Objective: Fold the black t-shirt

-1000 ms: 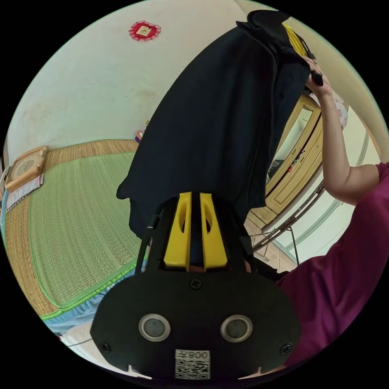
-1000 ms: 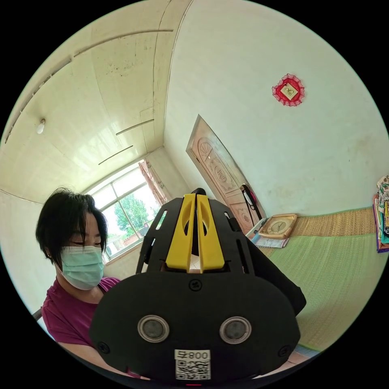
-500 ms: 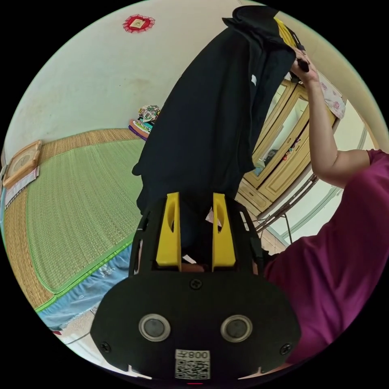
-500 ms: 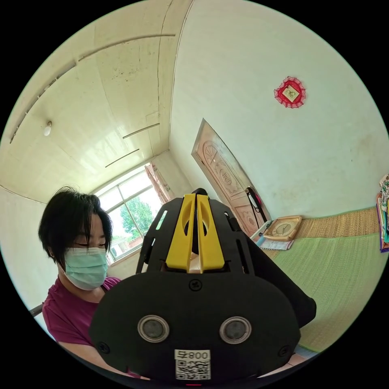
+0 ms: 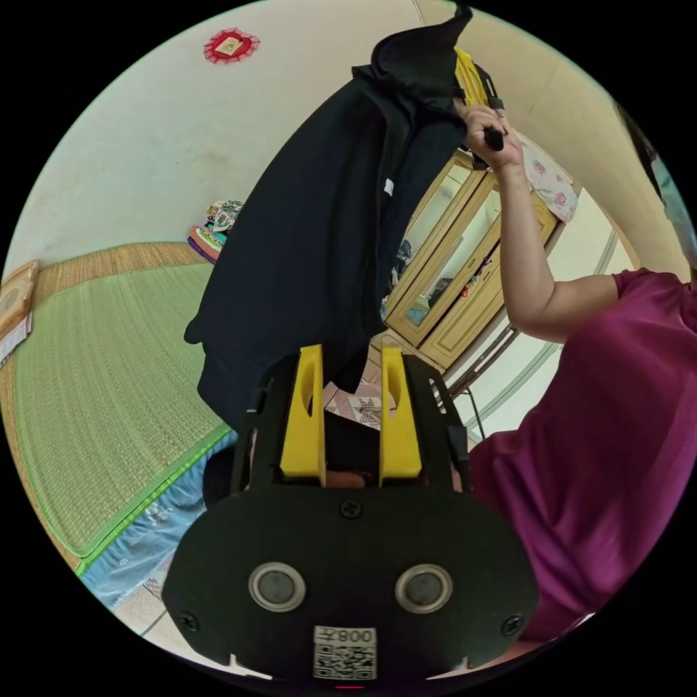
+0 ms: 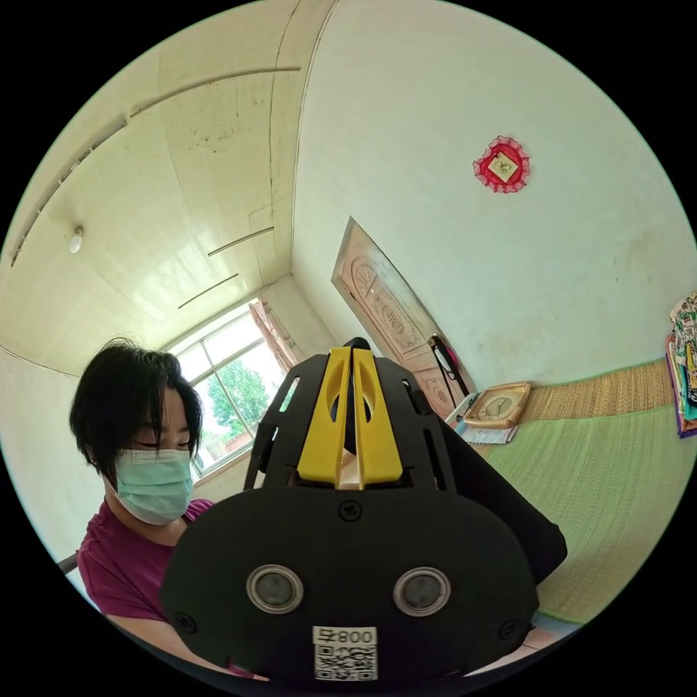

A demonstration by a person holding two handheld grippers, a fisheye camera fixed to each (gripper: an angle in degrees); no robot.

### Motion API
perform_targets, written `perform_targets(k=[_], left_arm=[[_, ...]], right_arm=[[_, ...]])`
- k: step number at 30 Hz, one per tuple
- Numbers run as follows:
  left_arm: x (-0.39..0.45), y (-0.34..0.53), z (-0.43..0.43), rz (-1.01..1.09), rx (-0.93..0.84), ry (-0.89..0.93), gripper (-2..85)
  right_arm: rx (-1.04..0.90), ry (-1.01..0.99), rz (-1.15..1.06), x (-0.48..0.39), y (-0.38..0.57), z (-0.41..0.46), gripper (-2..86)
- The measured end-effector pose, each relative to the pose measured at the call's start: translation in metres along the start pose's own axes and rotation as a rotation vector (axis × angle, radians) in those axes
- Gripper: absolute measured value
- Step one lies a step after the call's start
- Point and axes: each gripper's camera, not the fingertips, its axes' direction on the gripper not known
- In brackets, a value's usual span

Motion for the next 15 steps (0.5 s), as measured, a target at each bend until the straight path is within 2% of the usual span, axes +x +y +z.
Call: perform_targets(k=[2,6,15], left_arm=[[-0.003,-0.012,-0.018,-0.025,0.038,0.004,5.8],[-0.009,-0.021,-0.053,-0.092,0.086,-0.016,3.7],[0.012,-0.061,-0.258,-0.076,0.359,-0.259,2.3]], right_arm=[[-0.001,0.004,0.000,-0.002,-0.001,-0.001,0.0],[0.006,0.021,-0.005,-0.006,-0.002,-0.008,0.0],[0.094,0.100,-0.004,-0.016,0.004,-0.067,0.0]])
